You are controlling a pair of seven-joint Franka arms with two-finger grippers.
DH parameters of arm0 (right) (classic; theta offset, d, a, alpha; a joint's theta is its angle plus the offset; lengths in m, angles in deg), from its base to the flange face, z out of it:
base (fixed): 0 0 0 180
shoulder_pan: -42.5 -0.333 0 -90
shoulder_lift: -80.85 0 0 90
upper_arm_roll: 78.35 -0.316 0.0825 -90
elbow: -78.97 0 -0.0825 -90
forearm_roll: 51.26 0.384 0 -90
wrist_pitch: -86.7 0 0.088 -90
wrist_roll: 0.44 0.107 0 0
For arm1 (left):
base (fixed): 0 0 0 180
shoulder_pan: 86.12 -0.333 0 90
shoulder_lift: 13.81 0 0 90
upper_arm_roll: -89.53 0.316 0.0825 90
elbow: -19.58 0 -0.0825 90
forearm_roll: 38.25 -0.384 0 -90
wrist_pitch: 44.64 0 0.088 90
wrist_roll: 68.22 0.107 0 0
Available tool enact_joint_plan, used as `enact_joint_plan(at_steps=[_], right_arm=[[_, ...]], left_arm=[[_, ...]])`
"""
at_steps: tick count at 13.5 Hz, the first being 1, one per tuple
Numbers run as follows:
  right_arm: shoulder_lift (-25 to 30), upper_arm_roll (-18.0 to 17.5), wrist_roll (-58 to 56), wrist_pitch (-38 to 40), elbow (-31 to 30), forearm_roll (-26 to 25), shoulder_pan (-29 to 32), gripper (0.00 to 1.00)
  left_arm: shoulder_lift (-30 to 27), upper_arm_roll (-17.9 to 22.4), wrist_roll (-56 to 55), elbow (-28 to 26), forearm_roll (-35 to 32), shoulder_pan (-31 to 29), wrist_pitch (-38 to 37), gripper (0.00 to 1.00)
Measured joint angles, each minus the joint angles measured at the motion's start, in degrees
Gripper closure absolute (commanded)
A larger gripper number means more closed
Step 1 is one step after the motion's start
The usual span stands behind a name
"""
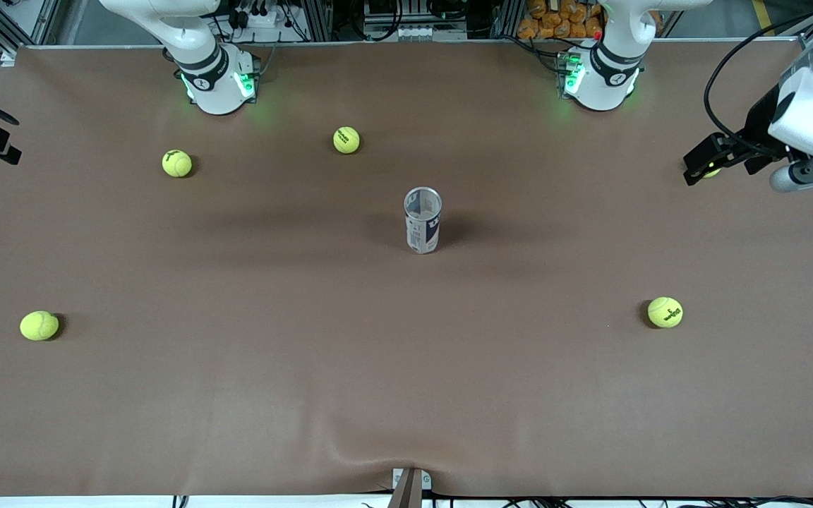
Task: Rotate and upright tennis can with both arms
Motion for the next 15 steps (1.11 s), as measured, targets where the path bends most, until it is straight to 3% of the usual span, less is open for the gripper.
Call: enact_joint_plan(at_steps=[7,15], right_arm=[[0.0,-0.01,-0.03,0.0,0.0,0.0,-0.01,0.0],[0.0,-0.02,-0.05,0.0,0.0,0.0,-0.01,0.0]], left_arm=[[-2.66,0.08,4.89,0.03,0.0,-3.59,-2.58,0.0],[-2.73,-0.55,4.89,1.28,0.0,-3.62,-4.76,0.0]])
